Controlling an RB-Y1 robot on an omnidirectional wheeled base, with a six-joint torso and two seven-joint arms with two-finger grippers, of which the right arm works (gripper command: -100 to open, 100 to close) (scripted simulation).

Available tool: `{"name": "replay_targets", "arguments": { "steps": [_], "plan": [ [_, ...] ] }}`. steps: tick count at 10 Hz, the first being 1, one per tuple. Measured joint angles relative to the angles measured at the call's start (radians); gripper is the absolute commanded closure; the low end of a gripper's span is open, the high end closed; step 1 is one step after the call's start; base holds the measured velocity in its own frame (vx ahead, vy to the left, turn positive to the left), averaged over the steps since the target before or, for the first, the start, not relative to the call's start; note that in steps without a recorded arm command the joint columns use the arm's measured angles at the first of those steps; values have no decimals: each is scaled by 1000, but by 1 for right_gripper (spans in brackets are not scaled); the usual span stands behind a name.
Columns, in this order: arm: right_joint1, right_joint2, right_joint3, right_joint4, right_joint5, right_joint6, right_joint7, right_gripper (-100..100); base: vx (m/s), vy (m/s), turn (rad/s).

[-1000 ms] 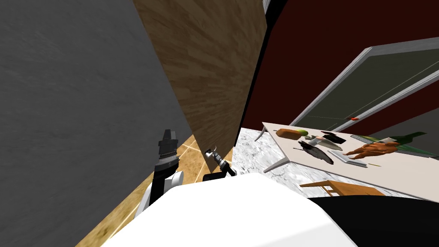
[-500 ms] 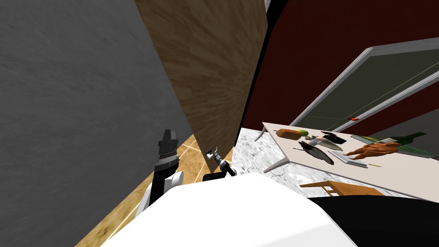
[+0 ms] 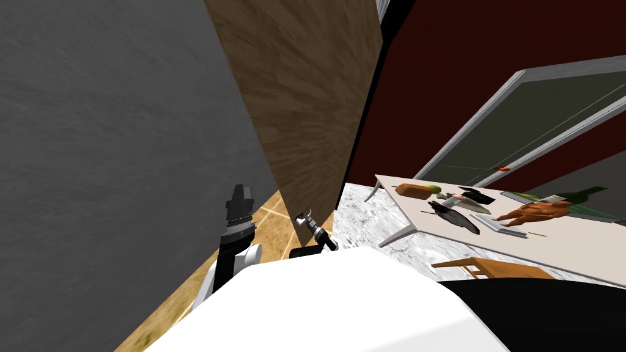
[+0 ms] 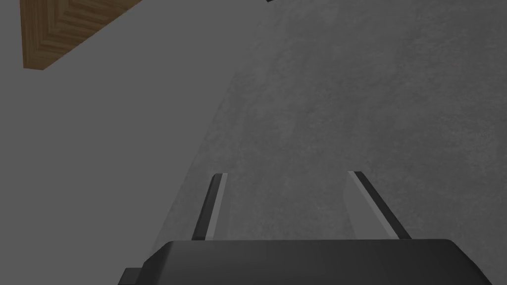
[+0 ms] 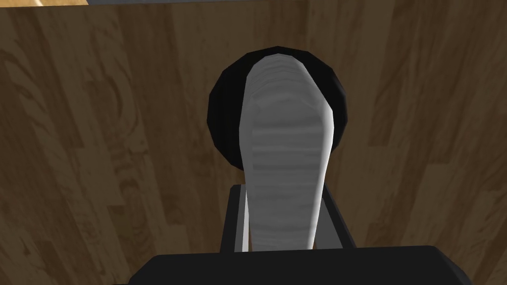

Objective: Push the door open

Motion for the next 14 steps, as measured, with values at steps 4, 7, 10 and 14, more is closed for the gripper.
{"name": "replay_targets", "arguments": {
  "steps": [4, 7, 10, 14],
  "plan": [
    [22, -27, -43, -36, -10, 19, 9, 100, 127, 178, -42],
    [7, -22, -69, -22, -16, 11, 14, 100, 74, 90, -28],
    [16, -26, -95, -22, -22, 10, 22, 100, 76, 98, -43],
    [-6, -13, -140, 26, -34, -12, 31, 100, 104, 120, -41]
  ]
}}
